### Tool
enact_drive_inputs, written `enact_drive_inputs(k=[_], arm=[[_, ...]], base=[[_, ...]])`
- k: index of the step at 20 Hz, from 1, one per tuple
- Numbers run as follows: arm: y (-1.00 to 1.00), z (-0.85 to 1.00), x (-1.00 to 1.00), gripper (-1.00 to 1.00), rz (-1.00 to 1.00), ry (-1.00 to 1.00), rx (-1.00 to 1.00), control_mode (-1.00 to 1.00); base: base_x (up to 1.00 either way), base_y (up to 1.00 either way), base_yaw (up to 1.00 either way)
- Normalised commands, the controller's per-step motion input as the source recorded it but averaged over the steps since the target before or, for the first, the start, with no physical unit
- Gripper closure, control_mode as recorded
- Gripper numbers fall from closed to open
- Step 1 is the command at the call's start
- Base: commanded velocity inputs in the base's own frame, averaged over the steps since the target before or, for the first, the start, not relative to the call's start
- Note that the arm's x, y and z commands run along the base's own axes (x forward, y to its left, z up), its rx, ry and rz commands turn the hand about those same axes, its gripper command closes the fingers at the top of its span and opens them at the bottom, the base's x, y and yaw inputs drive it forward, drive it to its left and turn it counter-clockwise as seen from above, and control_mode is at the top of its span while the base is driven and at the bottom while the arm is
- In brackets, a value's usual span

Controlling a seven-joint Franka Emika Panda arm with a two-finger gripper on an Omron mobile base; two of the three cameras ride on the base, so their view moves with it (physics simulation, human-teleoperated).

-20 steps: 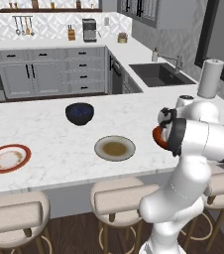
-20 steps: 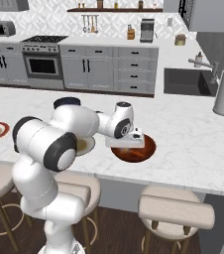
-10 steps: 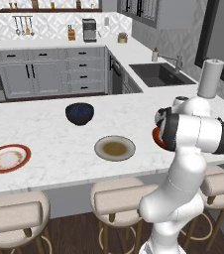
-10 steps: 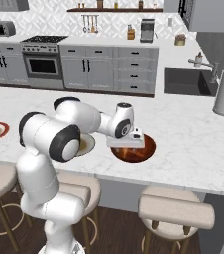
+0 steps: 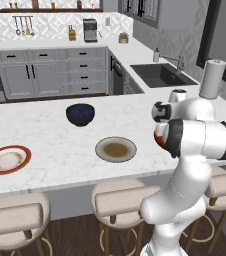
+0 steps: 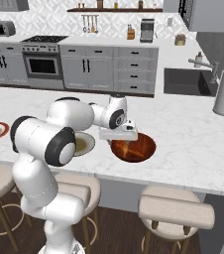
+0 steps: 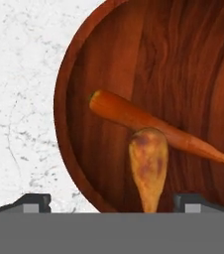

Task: Pick the chicken drumstick and carrot from their plates and place them in the bowl. Then put the bowl in the fridge.

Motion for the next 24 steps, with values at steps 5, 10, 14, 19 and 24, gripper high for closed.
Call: enact_drive_inputs(k=[5,10,14,19,24], arm=[[0.59,-0.03,-0.14,-1.0,0.0,0.0,0.0,-1.0],[0.08,-0.21,-0.01,-1.0,0.01,0.0,-0.03,-1.0],[-0.09,-0.71,0.08,-1.0,0.07,-0.04,-0.09,-1.0],[-0.01,-0.44,0.09,-1.0,0.08,-0.02,-0.05,-1.0],[-0.13,-0.28,0.29,-1.0,0.08,-0.03,-0.03,-1.0]], base=[[0.0,0.0,0.0],[0.0,0.0,0.0],[0.0,0.0,0.0],[0.0,0.0,0.0],[0.0,0.0,0.0]])
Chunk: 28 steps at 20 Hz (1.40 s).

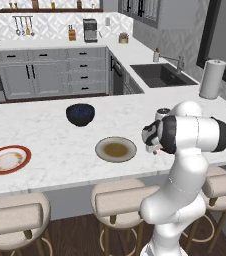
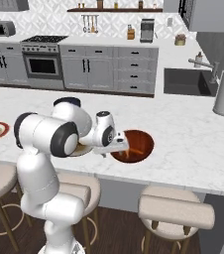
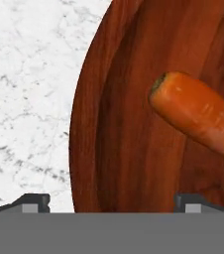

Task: Pick the chicken drumstick and carrot from their plates and place them in the bowl. Then put the bowl in the fridge.

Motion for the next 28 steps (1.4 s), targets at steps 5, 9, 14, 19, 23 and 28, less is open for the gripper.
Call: enact_drive_inputs(k=[5,9,14,19,23,28], arm=[[-0.2,-0.03,0.31,-1.0,0.05,-0.09,-0.04,-1.0],[-0.03,-0.28,0.16,-1.0,0.04,-0.04,-0.02,-1.0],[-0.06,-0.27,0.18,1.0,0.04,-0.02,-0.02,-1.0],[-0.15,-0.03,0.05,1.0,0.02,-0.08,-0.07,-1.0],[-0.38,0.0,0.0,1.0,0.01,-0.15,-0.09,-1.0],[-0.22,0.0,-0.02,1.0,0.01,-0.11,-0.03,-1.0]], base=[[0.0,0.0,0.0],[0.0,0.0,0.0],[0.0,0.0,0.0],[0.0,0.0,0.0],[0.0,0.0,0.0],[0.0,0.0,0.0]])
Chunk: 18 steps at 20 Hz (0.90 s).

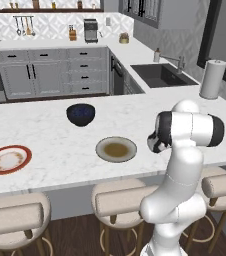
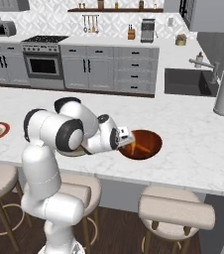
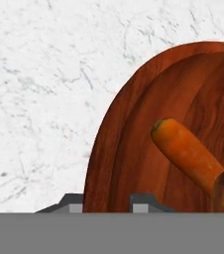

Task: Pick the chicken drumstick and carrot from their plates and place them in the bowl. Then put the bowl in the fridge.

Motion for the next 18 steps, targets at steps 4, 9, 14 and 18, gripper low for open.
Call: enact_drive_inputs(k=[4,9,14,18], arm=[[0.11,0.54,-0.19,1.0,0.05,-0.04,0.0,-1.0],[0.7,1.0,-0.62,1.0,0.17,0.0,-0.01,-1.0],[0.75,0.87,-0.76,1.0,0.31,0.18,-0.01,-1.0],[0.79,0.87,-0.88,1.0,0.38,0.27,0.0,-1.0]], base=[[0.0,0.0,0.0],[0.0,0.0,0.0],[0.0,0.0,0.0],[0.0,0.0,0.0]])
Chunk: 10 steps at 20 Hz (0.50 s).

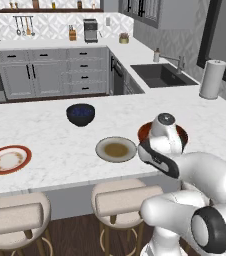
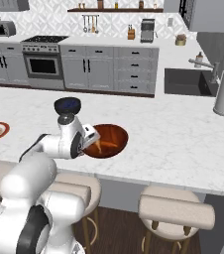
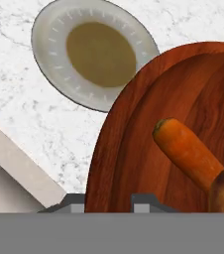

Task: Pick the chicken drumstick and carrot from their plates and place them in the bowl. Then put the bowl in the fridge.

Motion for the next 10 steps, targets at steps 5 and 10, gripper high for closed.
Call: enact_drive_inputs(k=[5,10], arm=[[0.64,0.74,-0.75,1.0,0.42,0.19,-0.04,-1.0],[0.44,0.22,-0.78,1.0,0.32,0.01,-0.17,-1.0]], base=[[0.0,0.0,0.0],[0.0,0.0,0.0]])
